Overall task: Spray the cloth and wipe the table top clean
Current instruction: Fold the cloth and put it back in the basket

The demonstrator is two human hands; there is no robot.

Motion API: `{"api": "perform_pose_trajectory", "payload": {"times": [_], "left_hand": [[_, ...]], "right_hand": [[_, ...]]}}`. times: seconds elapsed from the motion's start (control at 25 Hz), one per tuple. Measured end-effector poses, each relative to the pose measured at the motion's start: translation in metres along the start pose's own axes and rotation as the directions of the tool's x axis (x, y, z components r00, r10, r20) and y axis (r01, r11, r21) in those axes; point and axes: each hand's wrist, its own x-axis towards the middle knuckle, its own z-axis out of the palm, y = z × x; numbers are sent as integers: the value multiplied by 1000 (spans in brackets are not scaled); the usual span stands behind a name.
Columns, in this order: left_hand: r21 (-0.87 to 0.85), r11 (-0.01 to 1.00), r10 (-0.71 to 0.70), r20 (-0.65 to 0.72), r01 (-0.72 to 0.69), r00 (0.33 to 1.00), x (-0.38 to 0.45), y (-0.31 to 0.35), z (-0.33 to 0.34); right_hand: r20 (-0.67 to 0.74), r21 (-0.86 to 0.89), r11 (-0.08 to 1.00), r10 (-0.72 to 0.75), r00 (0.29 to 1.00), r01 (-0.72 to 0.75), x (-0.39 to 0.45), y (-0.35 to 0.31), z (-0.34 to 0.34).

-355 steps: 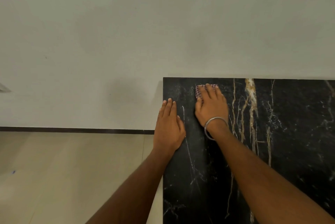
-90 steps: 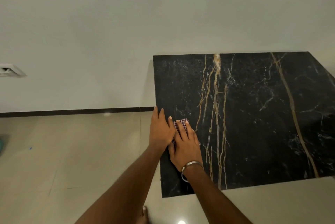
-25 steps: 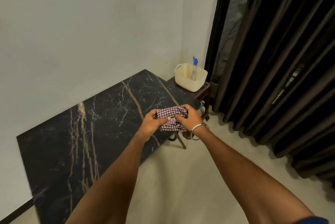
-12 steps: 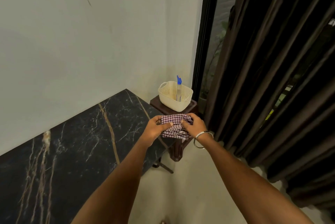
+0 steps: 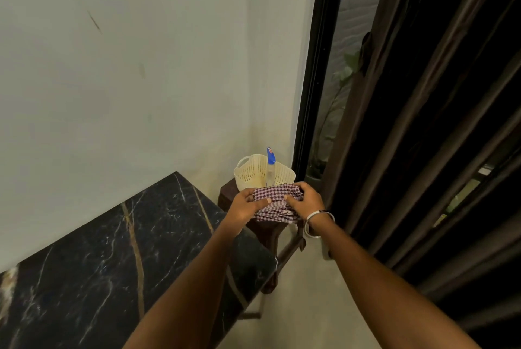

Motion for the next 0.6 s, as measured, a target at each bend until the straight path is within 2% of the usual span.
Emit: {"api": "perform_pose_trajectory", "payload": {"times": [0.16, 0.6], "left_hand": [[-51, 999, -11, -21, 10, 1000, 59, 12, 7], [-58, 998, 3, -242, -18, 970, 202, 68, 56]], "right_hand": [[22, 7, 1000, -21, 1000, 21, 63, 3, -6], [165, 0, 996, -87, 982, 89, 261, 18, -33]]}}
